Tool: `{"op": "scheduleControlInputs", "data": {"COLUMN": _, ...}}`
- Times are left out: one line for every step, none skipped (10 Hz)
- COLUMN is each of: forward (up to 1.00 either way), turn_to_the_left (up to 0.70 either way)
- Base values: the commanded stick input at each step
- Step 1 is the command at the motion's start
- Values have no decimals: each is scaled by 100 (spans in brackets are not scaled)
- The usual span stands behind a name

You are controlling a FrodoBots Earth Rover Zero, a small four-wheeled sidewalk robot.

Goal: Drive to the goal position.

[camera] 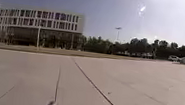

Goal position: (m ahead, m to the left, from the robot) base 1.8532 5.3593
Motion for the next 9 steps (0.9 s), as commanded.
{"op": "scheduleControlInputs", "data": {"forward": 99, "turn_to_the_left": 39}}
{"op": "scheduleControlInputs", "data": {"forward": 99, "turn_to_the_left": 39}}
{"op": "scheduleControlInputs", "data": {"forward": 99, "turn_to_the_left": 39}}
{"op": "scheduleControlInputs", "data": {"forward": 100, "turn_to_the_left": 39}}
{"op": "scheduleControlInputs", "data": {"forward": 99, "turn_to_the_left": 39}}
{"op": "scheduleControlInputs", "data": {"forward": 99, "turn_to_the_left": 39}}
{"op": "scheduleControlInputs", "data": {"forward": 99, "turn_to_the_left": 39}}
{"op": "scheduleControlInputs", "data": {"forward": 99, "turn_to_the_left": 39}}
{"op": "scheduleControlInputs", "data": {"forward": 99, "turn_to_the_left": 39}}
